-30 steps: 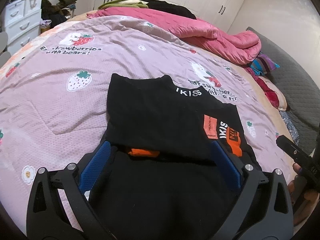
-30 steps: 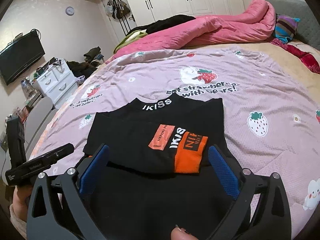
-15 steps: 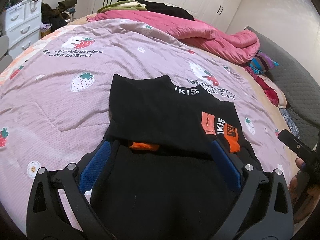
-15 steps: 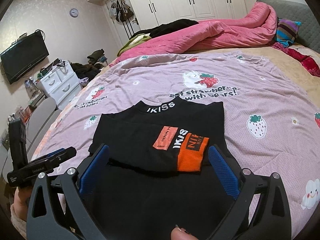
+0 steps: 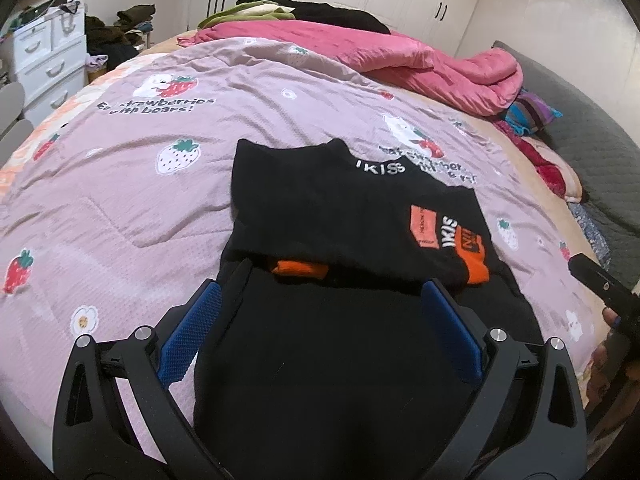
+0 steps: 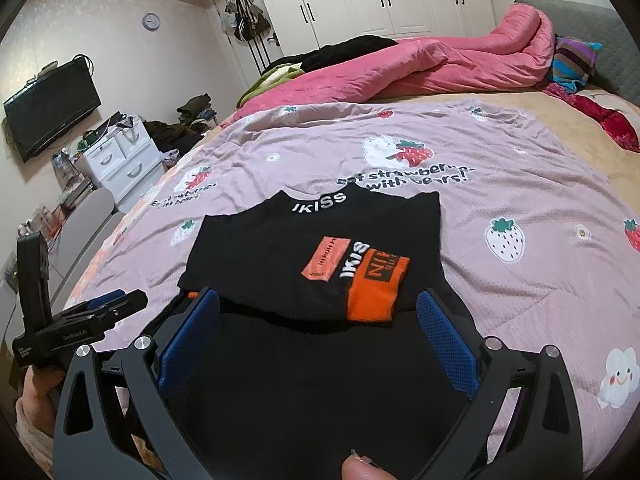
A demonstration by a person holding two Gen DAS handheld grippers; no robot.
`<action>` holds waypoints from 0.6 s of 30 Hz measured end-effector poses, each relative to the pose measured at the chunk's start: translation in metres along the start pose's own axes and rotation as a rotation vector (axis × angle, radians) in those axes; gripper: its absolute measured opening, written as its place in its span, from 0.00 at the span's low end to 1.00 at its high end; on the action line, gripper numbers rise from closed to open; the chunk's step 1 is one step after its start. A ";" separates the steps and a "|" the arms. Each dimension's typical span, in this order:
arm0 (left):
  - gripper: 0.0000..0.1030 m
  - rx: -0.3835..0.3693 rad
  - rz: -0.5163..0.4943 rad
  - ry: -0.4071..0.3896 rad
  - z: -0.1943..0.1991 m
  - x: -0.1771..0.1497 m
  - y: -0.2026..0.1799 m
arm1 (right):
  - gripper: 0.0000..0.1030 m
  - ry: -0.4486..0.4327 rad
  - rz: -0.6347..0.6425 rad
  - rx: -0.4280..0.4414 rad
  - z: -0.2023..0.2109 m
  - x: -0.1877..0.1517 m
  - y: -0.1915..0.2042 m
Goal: Fold small clothes
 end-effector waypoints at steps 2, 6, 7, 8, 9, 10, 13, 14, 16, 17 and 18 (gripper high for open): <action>0.91 0.008 -0.007 0.006 0.000 -0.004 0.001 | 0.96 0.004 -0.003 -0.002 0.002 -0.004 -0.003; 0.91 0.025 -0.013 0.020 -0.002 -0.013 0.004 | 0.96 0.013 -0.008 -0.014 0.005 -0.012 -0.009; 0.91 0.027 -0.013 0.022 -0.002 -0.014 0.005 | 0.96 0.017 -0.007 -0.014 0.006 -0.014 -0.010; 0.91 0.029 -0.014 0.024 -0.002 -0.016 0.006 | 0.96 0.020 -0.008 -0.017 0.006 -0.014 -0.011; 0.91 0.032 -0.017 0.028 -0.002 -0.018 0.007 | 0.96 0.022 -0.008 -0.021 0.006 -0.016 -0.011; 0.91 0.036 -0.020 0.028 -0.002 -0.019 0.008 | 0.96 0.023 -0.006 -0.021 0.007 -0.017 -0.012; 0.91 0.048 -0.026 0.033 -0.001 -0.024 0.011 | 0.96 0.029 -0.004 -0.031 0.008 -0.022 -0.014; 0.91 0.051 -0.026 0.035 -0.001 -0.025 0.012 | 0.96 0.030 -0.005 -0.030 0.008 -0.023 -0.014; 0.91 0.058 -0.022 0.040 -0.001 -0.028 0.016 | 0.96 0.033 -0.005 -0.033 0.009 -0.026 -0.015; 0.91 0.061 -0.022 0.045 -0.002 -0.031 0.018 | 0.96 0.036 -0.004 -0.034 0.010 -0.028 -0.015; 0.91 0.065 -0.022 0.049 -0.002 -0.033 0.019 | 0.96 0.038 -0.003 -0.035 0.010 -0.029 -0.016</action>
Point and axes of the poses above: each gripper's, at about its wrist camera, not at the fingertips, and z roughly against the way its jaws point, y to its left, x to its top, the point moved 9 cm from there along -z, roughly the way its jaws point, and after that the axes turned 12 degrees about x, right-handed, at the moved point
